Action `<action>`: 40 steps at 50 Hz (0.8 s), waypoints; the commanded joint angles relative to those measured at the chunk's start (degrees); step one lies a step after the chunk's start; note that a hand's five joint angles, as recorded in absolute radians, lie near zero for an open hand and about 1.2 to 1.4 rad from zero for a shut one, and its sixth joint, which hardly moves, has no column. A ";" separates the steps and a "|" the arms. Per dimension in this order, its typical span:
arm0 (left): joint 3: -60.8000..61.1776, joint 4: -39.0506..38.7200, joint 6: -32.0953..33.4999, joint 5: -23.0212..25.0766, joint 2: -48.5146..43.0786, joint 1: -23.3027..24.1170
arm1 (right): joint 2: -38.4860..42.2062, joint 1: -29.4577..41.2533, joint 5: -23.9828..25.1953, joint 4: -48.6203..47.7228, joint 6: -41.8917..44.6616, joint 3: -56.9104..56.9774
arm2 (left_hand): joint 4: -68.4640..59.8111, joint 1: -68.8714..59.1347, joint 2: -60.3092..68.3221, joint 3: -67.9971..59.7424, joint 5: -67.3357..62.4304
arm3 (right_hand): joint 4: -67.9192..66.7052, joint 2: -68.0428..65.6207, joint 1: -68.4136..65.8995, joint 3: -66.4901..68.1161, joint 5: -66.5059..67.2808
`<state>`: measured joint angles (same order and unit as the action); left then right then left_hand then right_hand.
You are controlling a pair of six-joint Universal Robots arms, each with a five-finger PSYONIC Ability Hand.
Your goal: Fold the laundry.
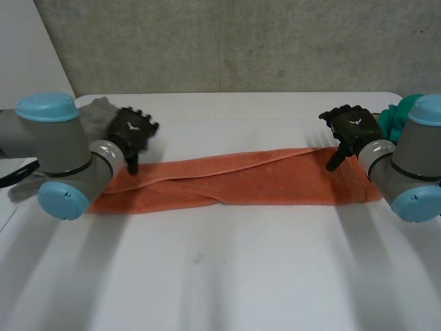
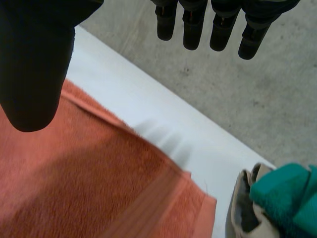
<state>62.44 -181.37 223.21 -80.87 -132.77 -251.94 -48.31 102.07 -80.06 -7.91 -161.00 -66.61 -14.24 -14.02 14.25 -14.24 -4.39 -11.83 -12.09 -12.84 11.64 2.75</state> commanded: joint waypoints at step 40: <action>-12.35 5.51 7.68 -6.32 -12.42 1.36 | -0.12 2.69 -0.01 -1.32 3.41 -2.12 | -63.09 -63.31 63.08 -63.09 -62.94 | 1.83 2.09 2.84 -1.64 -2.75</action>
<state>50.61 -175.33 230.98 -85.67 -145.30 -250.06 -48.36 104.78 -80.08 -9.23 -157.50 -68.72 -43.90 -44.52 44.28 -43.96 -33.60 -11.83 -12.09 -12.84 11.64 2.75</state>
